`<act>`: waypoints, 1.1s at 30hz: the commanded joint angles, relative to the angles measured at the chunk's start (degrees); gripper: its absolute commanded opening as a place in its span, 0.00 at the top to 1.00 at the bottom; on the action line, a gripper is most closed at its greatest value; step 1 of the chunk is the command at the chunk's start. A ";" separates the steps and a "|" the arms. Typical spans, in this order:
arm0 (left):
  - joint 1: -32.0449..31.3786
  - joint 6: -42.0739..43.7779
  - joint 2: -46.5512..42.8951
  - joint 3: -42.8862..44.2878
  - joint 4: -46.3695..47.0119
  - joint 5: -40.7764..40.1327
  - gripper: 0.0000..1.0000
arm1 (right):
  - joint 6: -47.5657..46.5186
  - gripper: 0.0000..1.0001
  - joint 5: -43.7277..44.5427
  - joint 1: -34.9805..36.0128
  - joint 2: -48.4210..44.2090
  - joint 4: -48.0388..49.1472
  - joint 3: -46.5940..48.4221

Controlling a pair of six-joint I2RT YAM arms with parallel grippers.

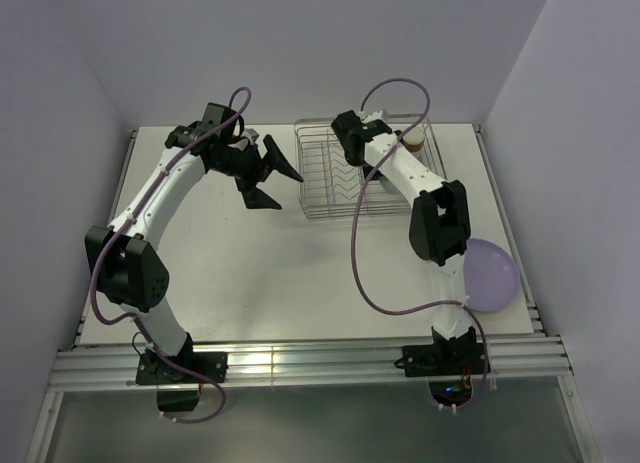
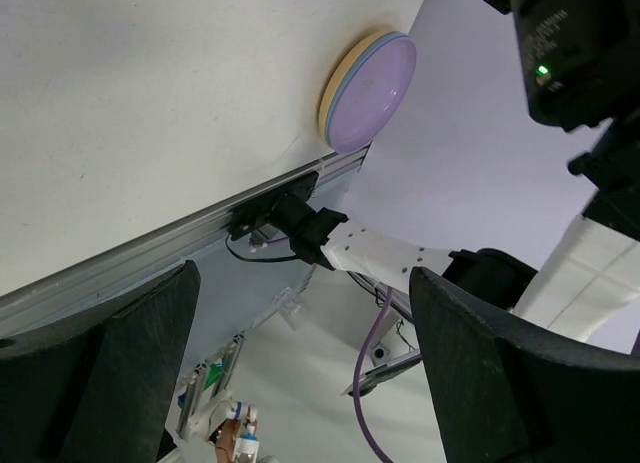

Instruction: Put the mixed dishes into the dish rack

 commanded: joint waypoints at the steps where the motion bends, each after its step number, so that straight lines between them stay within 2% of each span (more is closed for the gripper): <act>1: 0.53 2.01 -0.21 1.01 -0.82 0.12 0.09 | 1.46 1.00 10.27 0.41 1.37 -1.53 2.55; 8: 0.61 2.63 -0.38 0.83 -1.17 0.56 0.09 | 3.66 1.00 13.79 -1.44 6.04 -3.55 2.73; 20: 1.05 3.24 -0.74 0.31 -1.17 1.35 0.09 | 3.74 1.00 14.40 -3.99 9.56 -3.73 1.41; 25: 1.14 3.33 -1.26 0.04 -1.26 1.35 0.09 | 4.27 0.89 13.79 -3.99 11.49 -4.34 1.76; 27: 1.14 3.33 -1.44 -0.13 -1.17 1.35 0.09 | 4.19 0.87 12.65 -3.90 11.84 -4.43 2.11; 28: 1.23 3.24 -1.61 -0.13 -1.17 1.35 0.08 | 4.10 0.85 12.21 -3.90 12.02 -4.43 2.29; 29: 1.23 3.24 -1.62 -0.31 -1.17 1.27 0.09 | 3.92 0.77 11.86 -3.81 12.19 -4.52 2.55; 31: 1.23 3.24 -1.62 -0.31 -1.08 1.35 0.08 | 3.66 0.52 9.76 -3.72 12.37 -4.43 3.08; 33: 1.23 3.15 -1.62 -0.31 -1.08 1.35 0.08 | 3.48 0.35 6.96 -3.46 12.02 -4.35 3.43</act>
